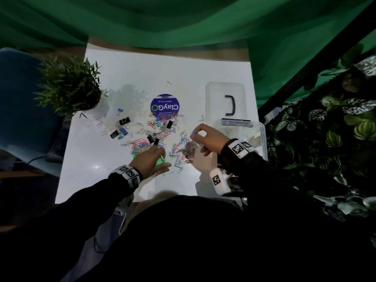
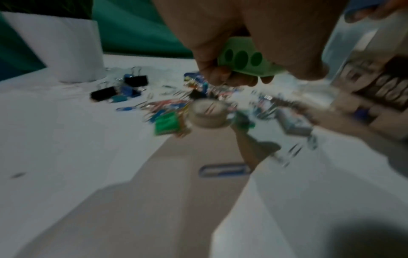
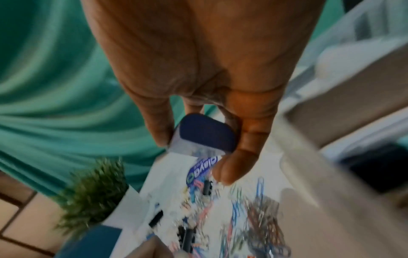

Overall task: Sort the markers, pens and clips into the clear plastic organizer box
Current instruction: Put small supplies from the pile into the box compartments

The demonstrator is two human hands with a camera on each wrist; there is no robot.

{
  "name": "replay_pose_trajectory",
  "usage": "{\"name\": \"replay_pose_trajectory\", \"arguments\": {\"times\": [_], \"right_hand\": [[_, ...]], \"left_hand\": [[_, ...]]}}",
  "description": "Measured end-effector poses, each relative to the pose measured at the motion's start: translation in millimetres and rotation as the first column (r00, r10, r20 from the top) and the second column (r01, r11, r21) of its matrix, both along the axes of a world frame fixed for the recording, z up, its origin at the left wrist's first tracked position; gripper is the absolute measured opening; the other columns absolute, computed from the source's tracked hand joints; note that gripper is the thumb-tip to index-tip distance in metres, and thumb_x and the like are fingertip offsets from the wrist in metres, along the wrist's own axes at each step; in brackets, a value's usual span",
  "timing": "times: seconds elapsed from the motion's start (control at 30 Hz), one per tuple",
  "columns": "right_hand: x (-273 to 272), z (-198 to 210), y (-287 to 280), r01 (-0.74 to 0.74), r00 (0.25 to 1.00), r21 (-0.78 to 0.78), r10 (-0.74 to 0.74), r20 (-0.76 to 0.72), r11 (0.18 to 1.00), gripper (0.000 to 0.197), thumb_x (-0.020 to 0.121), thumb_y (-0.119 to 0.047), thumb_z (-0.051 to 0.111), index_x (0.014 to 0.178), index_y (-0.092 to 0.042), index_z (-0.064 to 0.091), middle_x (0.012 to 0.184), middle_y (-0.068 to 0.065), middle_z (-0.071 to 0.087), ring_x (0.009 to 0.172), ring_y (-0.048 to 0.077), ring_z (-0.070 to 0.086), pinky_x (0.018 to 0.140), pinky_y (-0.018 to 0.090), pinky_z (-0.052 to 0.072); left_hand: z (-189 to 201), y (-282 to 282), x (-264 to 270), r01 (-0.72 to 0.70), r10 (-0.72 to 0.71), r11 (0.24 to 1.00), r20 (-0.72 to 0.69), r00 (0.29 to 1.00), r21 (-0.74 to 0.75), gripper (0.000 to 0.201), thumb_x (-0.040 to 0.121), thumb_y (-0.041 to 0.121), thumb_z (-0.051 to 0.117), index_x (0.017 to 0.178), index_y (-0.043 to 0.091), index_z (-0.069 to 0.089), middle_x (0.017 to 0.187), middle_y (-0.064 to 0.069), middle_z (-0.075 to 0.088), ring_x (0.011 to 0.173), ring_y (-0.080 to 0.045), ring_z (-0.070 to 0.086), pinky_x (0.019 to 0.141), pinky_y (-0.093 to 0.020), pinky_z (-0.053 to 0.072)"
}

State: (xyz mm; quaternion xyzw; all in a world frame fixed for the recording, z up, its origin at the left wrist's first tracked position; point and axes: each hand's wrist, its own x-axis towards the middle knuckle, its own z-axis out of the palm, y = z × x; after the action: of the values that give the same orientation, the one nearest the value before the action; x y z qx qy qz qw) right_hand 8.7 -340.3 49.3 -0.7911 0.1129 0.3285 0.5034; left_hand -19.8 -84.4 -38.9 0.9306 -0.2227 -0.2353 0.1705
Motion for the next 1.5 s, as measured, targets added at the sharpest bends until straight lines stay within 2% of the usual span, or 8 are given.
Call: {"name": "replay_pose_trajectory", "arguments": {"times": [0.1,0.2,0.33,0.57,0.73,0.97,1.33,1.5], "right_hand": [[-27,27,-51,-0.003,0.998,-0.048,0.006,0.066,0.999,0.026,0.086,-0.036,0.066,0.101,-0.019,0.053,0.069,0.004,0.062,0.054,0.018,0.058,0.051,0.027,0.049],[-63,35,-95,0.007,0.997,-0.176,0.008,0.079,0.984,0.031,0.082,-0.043,0.069,0.094,-0.02,0.051,0.071,0.005,0.067,0.054,0.017,0.06,0.047,0.028,0.047],[-102,9,-118,-0.054,0.991,-0.388,0.097,0.094,0.92,0.044,0.075,-0.05,0.073,0.092,-0.02,0.046,0.088,0.006,0.061,0.074,0.021,0.06,0.062,0.03,0.047],[-111,-33,-97,-0.136,0.942,-0.484,0.264,0.207,0.864,0.024,0.076,0.007,0.052,0.089,-0.014,0.051,0.091,0.01,0.057,0.086,0.032,0.058,0.071,0.036,0.046],[-115,-40,-89,-0.177,0.918,-0.59,0.349,0.19,0.788,0.019,0.088,-0.017,0.055,0.107,-0.017,0.053,0.108,0.011,0.062,0.095,0.033,0.061,0.076,0.039,0.052],[-107,-33,-71,-0.244,0.935,-0.677,0.353,0.025,0.695,0.058,0.076,-0.058,0.063,0.118,-0.019,0.052,0.11,0.007,0.066,0.099,0.028,0.064,0.074,0.035,0.046],[-99,-25,-60,-0.262,0.961,-0.614,0.262,-0.093,0.745,0.069,0.076,-0.043,0.067,0.129,-0.008,0.039,0.119,0.007,0.062,0.104,0.027,0.062,0.071,0.03,0.041],[-93,-7,-74,-0.402,0.907,-0.478,0.409,-0.096,0.781,0.042,0.088,-0.034,0.06,0.129,-0.025,0.054,0.13,0.004,0.059,0.117,0.026,0.056,0.092,0.031,0.044]], "left_hand": [[19,-39,2,-0.025,0.025,0.99,-0.007,1.0,-0.138,0.046,0.086,0.064,0.037,0.104,0.022,0.046,0.097,0.002,0.042,0.078,-0.018,0.047,0.069,-0.031,0.042],[35,-83,5,0.043,-0.052,0.959,-0.023,0.998,-0.279,0.035,0.093,0.039,0.041,0.118,0.015,0.046,0.104,-0.003,0.039,0.092,-0.02,0.044,0.081,-0.031,0.038],[59,-133,7,0.043,-0.073,0.939,-0.075,0.995,-0.341,0.031,0.094,0.028,0.055,0.122,0.017,0.049,0.11,-0.003,0.047,0.091,-0.017,0.052,0.078,-0.027,0.043],[73,-164,-7,-0.034,-0.019,0.915,-0.127,0.992,-0.403,0.028,0.082,0.033,0.072,0.106,0.021,0.063,0.105,0.002,0.068,0.092,-0.012,0.061,0.075,-0.024,0.046],[65,-160,-15,-0.059,0.008,0.934,-0.145,0.989,-0.351,0.027,0.082,0.034,0.072,0.106,0.024,0.064,0.102,0.0,0.061,0.088,-0.013,0.057,0.077,-0.026,0.047],[64,-157,-14,-0.126,0.059,0.929,-0.196,0.979,-0.349,0.028,0.08,0.038,0.074,0.104,0.027,0.064,0.101,0.004,0.063,0.08,-0.01,0.059,0.075,-0.029,0.051],[71,-158,-12,-0.089,0.012,0.919,-0.198,0.98,-0.384,0.023,0.081,0.035,0.073,0.099,0.025,0.063,0.102,0.001,0.063,0.082,-0.014,0.059,0.073,-0.031,0.05],[70,-157,-10,-0.072,-0.011,0.919,-0.209,0.978,-0.387,0.022,0.081,0.035,0.072,0.099,0.027,0.062,0.102,0.0,0.062,0.084,-0.016,0.059,0.076,-0.032,0.05]]}}
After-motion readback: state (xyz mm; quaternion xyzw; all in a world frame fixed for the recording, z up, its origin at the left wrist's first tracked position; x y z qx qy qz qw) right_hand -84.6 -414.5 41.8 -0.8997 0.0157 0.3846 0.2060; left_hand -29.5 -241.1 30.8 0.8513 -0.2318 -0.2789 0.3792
